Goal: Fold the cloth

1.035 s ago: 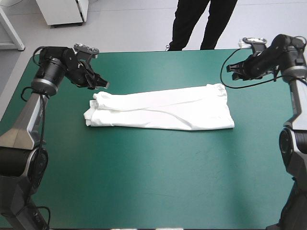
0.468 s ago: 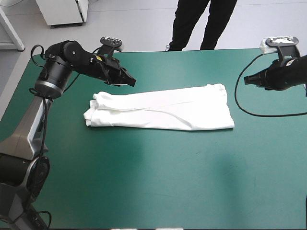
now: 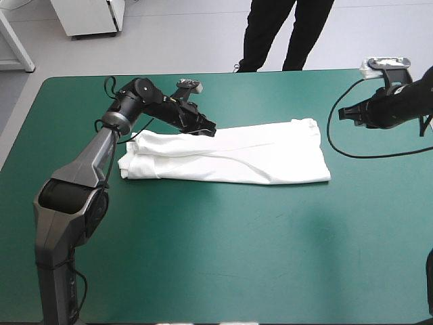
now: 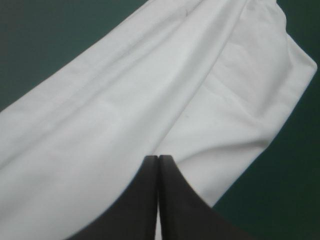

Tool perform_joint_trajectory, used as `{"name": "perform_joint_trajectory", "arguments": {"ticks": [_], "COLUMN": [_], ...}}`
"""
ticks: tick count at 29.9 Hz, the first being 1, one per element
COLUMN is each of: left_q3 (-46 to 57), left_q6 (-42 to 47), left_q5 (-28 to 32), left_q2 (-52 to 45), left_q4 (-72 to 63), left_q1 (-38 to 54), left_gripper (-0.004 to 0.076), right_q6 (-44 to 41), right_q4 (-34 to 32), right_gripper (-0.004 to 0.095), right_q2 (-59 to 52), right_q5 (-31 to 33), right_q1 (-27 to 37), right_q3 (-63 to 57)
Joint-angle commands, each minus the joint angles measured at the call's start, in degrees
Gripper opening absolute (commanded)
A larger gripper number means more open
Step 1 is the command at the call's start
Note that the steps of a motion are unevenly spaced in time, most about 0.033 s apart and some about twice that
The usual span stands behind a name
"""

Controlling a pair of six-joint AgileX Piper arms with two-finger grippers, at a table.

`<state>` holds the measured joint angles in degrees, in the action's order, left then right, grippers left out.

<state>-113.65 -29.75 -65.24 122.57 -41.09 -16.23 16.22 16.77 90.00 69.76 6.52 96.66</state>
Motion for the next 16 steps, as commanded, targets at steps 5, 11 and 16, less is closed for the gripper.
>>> {"name": "perform_joint_trajectory", "arguments": {"ticks": [5, 11, 16], "left_q3": [-5.8, -6.0, -6.0], "left_q6": [-0.3, 1.6, 1.6], "left_q5": [-0.4, -0.6, -1.0], "left_q2": [3.2, 6.4, 7.4], "left_q4": [-4.9, -2.6, -2.4], "left_q1": [-3.3, -3.7, -3.7], "left_gripper": [-0.0009, -0.0009, -0.0009], "right_q6": [0.6, 0.6, 0.6], "right_q4": [4.9, 4.9, 4.9], "right_gripper": [0.0197, 0.0445, 0.0540], "right_q2": [1.5, 2.1, 6.9], "right_q5": [-0.9, -3.0, -4.0], "right_q1": [0.2, 0.2, 0.2], "right_q3": [1.2, 1.2, 1.2]}}
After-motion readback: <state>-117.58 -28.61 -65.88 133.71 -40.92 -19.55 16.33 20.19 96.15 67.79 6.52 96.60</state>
